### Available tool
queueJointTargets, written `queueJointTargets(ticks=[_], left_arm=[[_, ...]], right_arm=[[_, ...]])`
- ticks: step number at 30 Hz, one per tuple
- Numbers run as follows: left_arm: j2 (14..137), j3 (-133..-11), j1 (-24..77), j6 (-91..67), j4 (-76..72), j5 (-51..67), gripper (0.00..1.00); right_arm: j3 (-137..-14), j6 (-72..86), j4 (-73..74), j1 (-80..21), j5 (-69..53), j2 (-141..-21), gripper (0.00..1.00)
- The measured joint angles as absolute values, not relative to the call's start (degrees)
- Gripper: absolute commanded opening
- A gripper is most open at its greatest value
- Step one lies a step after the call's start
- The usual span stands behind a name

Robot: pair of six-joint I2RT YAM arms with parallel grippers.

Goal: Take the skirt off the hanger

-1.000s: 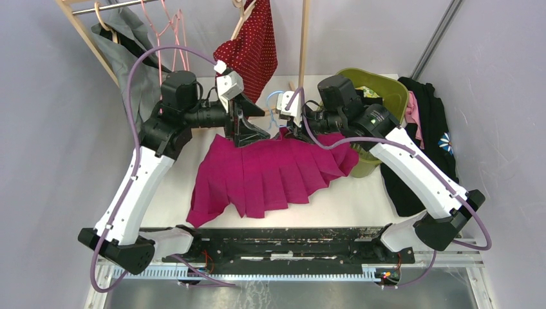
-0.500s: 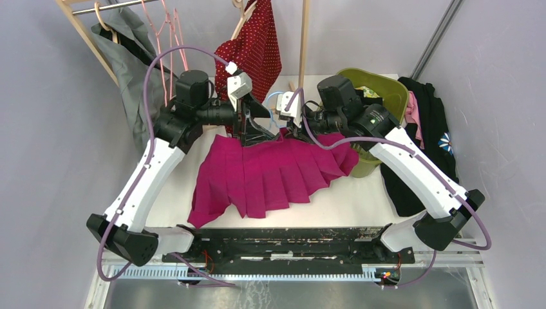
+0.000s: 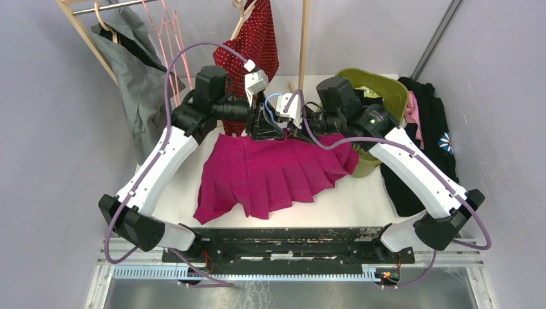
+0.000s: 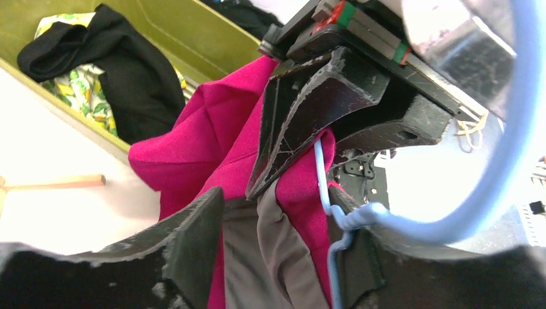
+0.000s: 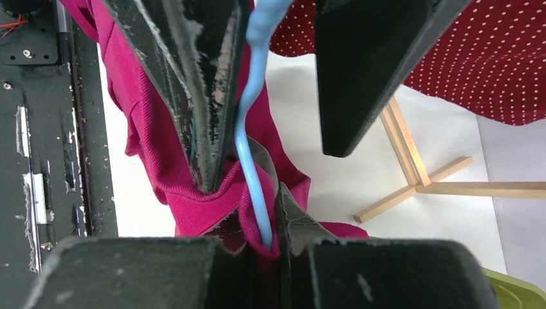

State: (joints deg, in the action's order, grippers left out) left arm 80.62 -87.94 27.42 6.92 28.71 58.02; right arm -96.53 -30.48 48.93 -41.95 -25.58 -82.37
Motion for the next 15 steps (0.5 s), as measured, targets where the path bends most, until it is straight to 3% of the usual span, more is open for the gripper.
queueJointTargets(ticks=[11, 15], left_arm=[[77.93, -86.91, 30.11, 8.08, 31.35, 42.17, 0.37], [77.95, -86.63, 30.22, 10.22, 32.25, 40.10, 0.21]], right_arm=[[-96.55, -30.52, 48.10, -41.52, -22.09, -83.18, 0.01], [-96.55, -30.52, 47.57, -41.43, -20.86, -83.57, 0.01]])
